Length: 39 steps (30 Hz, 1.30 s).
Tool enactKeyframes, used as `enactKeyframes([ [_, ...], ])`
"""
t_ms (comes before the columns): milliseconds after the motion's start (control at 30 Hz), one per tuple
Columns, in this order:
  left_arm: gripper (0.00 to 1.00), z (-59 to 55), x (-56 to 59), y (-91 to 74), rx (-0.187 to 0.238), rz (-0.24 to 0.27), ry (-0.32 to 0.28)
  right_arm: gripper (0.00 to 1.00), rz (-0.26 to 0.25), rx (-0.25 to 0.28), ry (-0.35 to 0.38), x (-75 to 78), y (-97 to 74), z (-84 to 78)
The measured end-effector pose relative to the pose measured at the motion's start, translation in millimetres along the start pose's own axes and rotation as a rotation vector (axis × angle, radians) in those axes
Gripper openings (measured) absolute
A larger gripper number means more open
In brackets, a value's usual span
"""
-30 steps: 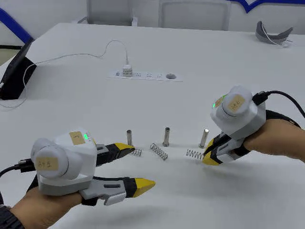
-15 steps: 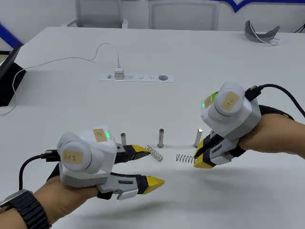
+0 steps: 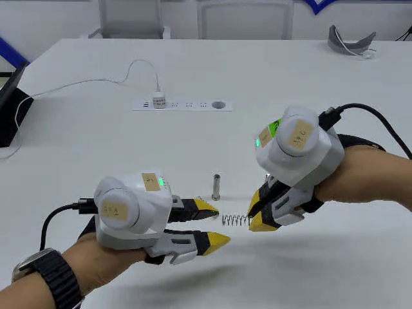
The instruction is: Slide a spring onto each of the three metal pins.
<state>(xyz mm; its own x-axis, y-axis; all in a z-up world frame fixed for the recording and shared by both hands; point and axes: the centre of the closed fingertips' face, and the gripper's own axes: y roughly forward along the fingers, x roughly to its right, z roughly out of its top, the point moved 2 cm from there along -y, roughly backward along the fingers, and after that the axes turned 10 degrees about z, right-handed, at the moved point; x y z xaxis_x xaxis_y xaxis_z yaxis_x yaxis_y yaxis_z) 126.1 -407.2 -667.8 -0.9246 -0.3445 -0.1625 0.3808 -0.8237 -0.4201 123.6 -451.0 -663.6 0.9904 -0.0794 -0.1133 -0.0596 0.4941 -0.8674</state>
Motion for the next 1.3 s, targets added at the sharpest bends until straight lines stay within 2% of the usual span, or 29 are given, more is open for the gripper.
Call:
enactKeyframes([
  [300,0.17,1.2,11.9,1.5,-0.01,-0.026,0.055,0.12,0.035,-0.024,-0.04,-8.3,2.4,1.3],
  [467,0.12,1.3,14.6,2.2,-0.015,-0.032,0.08,0.12,0.056,-0.04,-0.058,-13.6,3.7,1.6],
  [667,0.12,2.7,15.9,2.3,-0.02,-0.039,0.097,0.12,0.051,-0.056,-0.073,-16.3,-3.3,5.2],
  [800,0.12,2.8,15.6,2.2,-0.024,-0.039,0.102,0.12,0.043,-0.043,-0.089,-18.2,-12.1,13.5],
  [933,0.11,3.3,16.7,2.1,-0.022,-0.04,0.105,0.12,0.037,-0.005,-0.105,-21.1,-19.6,28.1],
  [1167,0.11,3.0,16.8,0.7,-0.019,-0.036,0.103,0.12,0.04,0.033,-0.127,-24.3,-18.4,44.5],
  [1300,0.11,2.8,16.3,-0.4,-0.016,-0.036,0.095,0.12,0.039,0.037,-0.137,-24.5,-17.1,49.0],
])
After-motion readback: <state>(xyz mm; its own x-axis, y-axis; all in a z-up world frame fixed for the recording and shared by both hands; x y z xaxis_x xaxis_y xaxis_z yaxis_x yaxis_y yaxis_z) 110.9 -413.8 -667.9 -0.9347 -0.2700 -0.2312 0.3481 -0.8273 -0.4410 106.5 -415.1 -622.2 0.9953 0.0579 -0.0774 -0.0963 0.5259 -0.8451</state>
